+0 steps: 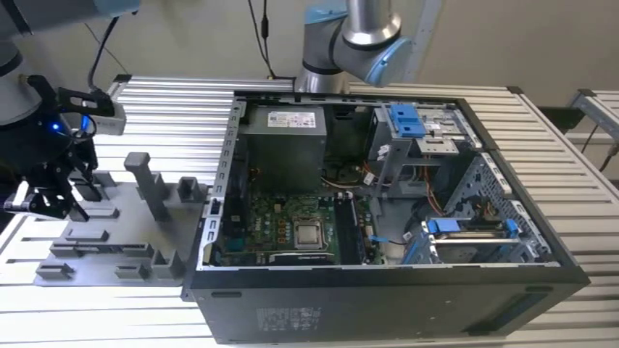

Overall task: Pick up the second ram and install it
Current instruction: 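Pick up the second ram and move it above second insertion slot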

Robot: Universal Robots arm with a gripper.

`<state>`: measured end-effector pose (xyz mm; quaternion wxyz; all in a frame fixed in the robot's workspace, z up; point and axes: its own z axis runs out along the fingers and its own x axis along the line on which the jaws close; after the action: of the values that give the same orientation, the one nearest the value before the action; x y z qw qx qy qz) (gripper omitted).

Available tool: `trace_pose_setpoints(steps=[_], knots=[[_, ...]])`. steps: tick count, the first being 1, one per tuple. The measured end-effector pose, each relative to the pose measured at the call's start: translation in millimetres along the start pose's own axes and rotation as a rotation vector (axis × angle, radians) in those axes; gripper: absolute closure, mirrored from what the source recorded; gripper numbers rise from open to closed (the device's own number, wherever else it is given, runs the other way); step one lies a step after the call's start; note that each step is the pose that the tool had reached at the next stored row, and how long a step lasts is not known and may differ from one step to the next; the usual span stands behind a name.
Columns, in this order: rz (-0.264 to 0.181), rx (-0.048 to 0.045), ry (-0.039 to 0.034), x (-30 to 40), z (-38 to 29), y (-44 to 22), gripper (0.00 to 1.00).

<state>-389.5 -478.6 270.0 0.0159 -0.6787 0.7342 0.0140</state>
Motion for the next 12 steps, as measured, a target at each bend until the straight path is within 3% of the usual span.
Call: trace_pose_setpoints(steps=[12], knots=[[0.0, 0.0032, -0.0002, 3.1, 21.6, 0.9, 0.58]])
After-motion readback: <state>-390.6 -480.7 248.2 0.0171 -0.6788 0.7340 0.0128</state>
